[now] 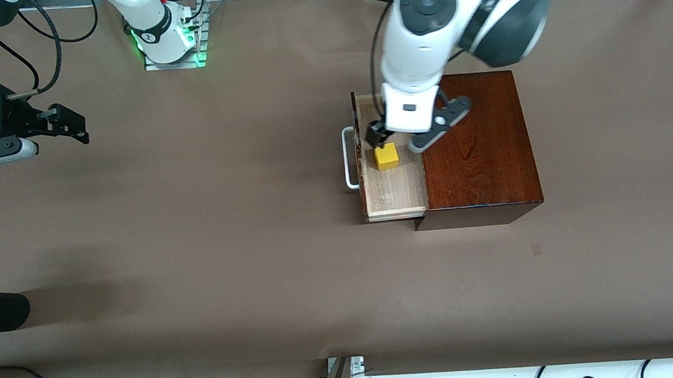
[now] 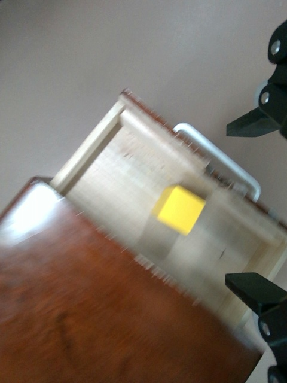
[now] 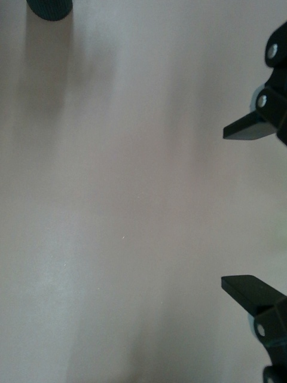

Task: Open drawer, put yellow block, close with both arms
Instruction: 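Push the drawer shut into the box with the left gripper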

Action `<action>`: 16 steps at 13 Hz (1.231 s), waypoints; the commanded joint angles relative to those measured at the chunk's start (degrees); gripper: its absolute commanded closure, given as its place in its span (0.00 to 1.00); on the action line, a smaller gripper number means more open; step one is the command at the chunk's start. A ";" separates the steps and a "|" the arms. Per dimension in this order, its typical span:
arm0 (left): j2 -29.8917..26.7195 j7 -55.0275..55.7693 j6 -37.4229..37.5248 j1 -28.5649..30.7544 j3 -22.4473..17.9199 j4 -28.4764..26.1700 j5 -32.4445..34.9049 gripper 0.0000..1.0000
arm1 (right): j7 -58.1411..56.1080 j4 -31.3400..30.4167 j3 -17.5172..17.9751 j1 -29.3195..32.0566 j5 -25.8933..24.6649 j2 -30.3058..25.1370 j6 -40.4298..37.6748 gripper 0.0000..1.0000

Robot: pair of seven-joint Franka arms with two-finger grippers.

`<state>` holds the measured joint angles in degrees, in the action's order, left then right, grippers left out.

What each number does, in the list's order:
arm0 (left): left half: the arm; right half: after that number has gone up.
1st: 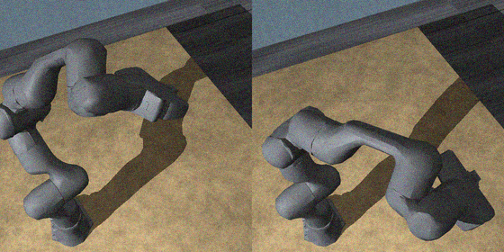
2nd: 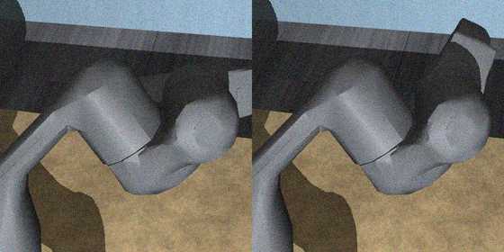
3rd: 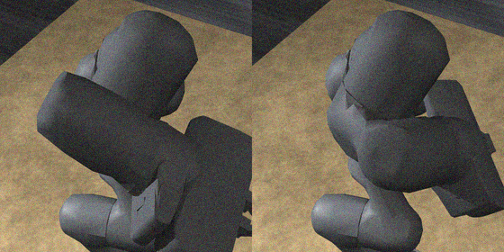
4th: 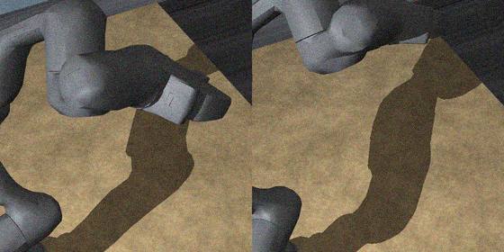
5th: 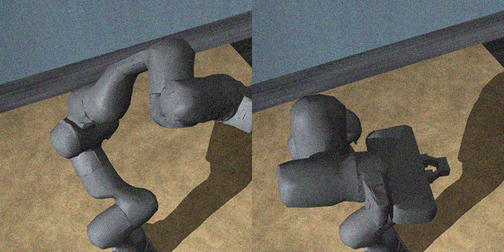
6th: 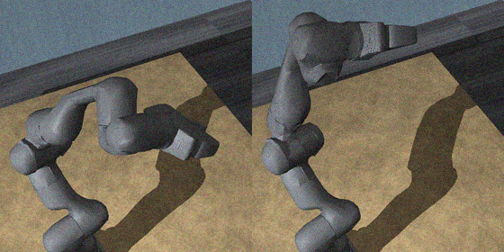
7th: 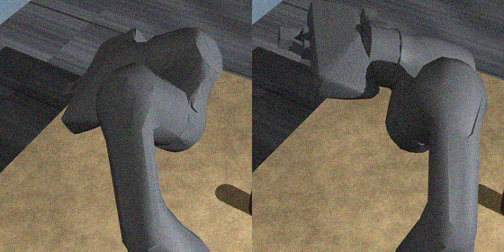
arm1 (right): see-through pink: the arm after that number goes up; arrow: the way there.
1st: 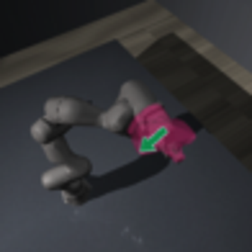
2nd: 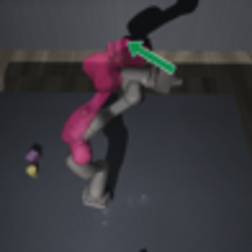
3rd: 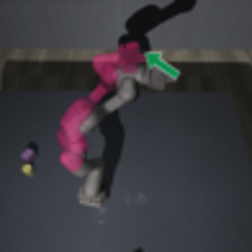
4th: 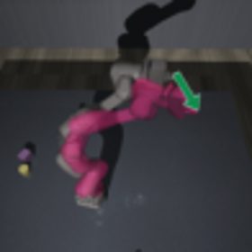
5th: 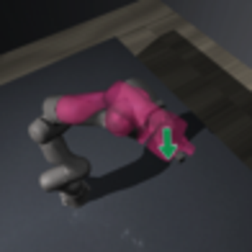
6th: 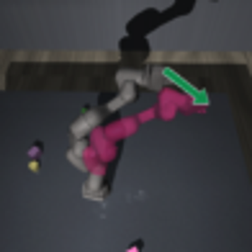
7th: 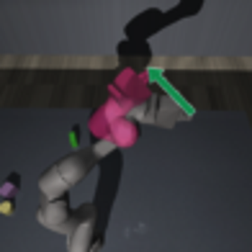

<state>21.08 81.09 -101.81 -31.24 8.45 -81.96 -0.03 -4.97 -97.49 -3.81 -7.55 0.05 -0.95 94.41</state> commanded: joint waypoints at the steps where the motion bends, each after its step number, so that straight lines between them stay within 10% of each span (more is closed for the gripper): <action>1: 7.55 10.28 -0.23 -3.90 -0.28 8.37 -0.85 0.00 | -0.92 0.99 -0.32 -0.09 0.91 0.34 -0.81 0.00; 7: 15.91 24.02 -4.71 -10.33 -0.28 10.85 -0.58 0.06 | -0.92 0.99 -0.41 -0.09 0.91 0.43 -0.81 0.00; 11: 18.46 23.68 -6.20 -10.77 -0.37 10.42 -0.06 0.92 | -1.01 0.99 -0.50 -0.09 0.91 0.60 -0.81 0.00; 16: 20.58 23.85 -7.00 -10.95 -0.80 9.89 3.28 1.00 | -1.01 0.99 -0.50 -0.01 0.91 0.78 -0.81 0.00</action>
<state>40.70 104.34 -108.77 -41.53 8.37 -73.46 1.97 -4.97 -97.49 -3.99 -7.55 0.06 -0.58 94.37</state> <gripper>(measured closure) 0.894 0.000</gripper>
